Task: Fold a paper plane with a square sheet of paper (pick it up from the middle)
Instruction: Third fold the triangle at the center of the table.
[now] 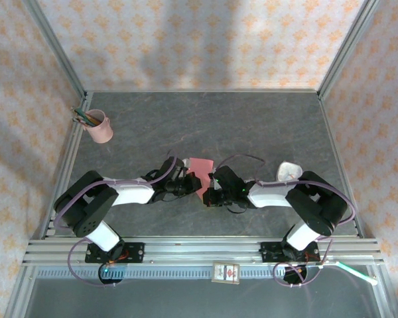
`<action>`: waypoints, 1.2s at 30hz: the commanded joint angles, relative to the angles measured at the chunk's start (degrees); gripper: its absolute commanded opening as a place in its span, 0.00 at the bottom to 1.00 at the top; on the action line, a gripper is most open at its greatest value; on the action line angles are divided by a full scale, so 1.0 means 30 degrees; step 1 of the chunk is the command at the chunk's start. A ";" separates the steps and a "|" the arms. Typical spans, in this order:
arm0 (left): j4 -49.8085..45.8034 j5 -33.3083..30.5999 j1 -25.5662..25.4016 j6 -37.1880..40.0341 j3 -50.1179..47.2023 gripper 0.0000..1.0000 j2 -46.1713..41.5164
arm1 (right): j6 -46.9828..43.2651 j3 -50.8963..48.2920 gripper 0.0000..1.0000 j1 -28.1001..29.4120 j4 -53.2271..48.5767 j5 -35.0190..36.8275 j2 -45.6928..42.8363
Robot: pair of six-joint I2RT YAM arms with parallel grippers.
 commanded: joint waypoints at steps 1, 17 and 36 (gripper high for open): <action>0.0160 -0.0019 -0.0202 -0.0004 -0.0421 0.05 0.0531 | 0.0134 -0.0331 0.00 -0.0117 -0.2723 0.1415 0.0862; -0.0112 -0.0188 0.1133 0.1486 -0.0231 0.05 0.1911 | -0.0351 -0.0098 0.00 -0.0132 -0.4487 0.1800 0.1242; -0.1002 0.0459 0.3762 0.3163 0.0990 0.07 0.2937 | -0.0579 -0.0149 0.00 -0.0119 -0.4831 0.1840 0.1388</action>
